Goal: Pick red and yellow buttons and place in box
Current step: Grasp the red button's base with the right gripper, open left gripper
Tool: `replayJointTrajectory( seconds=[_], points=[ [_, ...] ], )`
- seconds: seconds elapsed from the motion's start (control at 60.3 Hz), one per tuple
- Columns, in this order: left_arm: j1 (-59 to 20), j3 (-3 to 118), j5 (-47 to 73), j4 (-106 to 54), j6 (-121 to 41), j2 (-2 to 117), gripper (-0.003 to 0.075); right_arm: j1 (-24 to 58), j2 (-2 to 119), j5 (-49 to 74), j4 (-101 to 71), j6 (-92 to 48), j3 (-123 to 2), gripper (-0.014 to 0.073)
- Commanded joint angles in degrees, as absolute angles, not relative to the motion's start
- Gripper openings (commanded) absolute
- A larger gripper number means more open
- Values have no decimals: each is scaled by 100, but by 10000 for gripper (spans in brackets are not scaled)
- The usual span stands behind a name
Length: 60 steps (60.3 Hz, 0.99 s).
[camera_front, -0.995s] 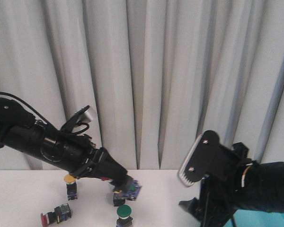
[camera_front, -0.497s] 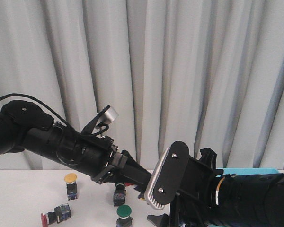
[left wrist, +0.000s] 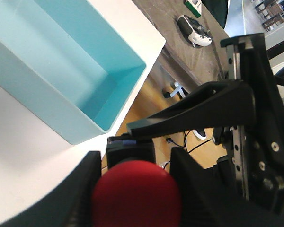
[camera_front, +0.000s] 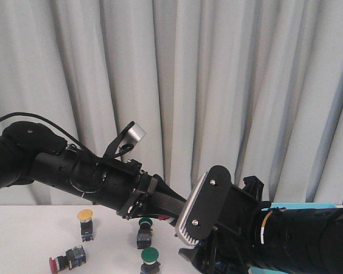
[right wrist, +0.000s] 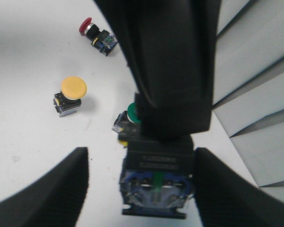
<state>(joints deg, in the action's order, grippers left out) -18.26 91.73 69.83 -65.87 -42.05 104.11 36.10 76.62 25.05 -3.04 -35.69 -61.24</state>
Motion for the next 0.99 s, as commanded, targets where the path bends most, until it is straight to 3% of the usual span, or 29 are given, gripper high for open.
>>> replayJointTrajectory(
  seconds=[0.0, 0.182, 0.315, 0.73, 0.879, 0.978],
  points=[
    [-1853, 9375, 7172, -7108, -4121, 10115, -6, 3598, 7491, 2049, -313, -3537, -6308, 304],
    [-1853, 9375, 7172, -7108, -4121, 10115, -6, 3598, 7491, 2055, -313, -3537, -6308, 78],
    [-1853, 9375, 7172, -7124, -4124, 10115, -6, 3598, 7491, 2050, -313, -3511, -6308, -7],
    [-1853, 9375, 6945, -7103, -4125, 10115, 40, 3598, 7491, 2050, -303, -3385, -6308, -3],
    [-1853, 9375, 6663, -7096, -4143, 10120, 145, 3598, 7513, 2050, -263, -3385, -6308, 0],
    [-1853, 9375, 6543, -7104, -4143, 10120, 265, 3598, 7581, 2072, -177, -3385, -6308, 3]
  ],
)
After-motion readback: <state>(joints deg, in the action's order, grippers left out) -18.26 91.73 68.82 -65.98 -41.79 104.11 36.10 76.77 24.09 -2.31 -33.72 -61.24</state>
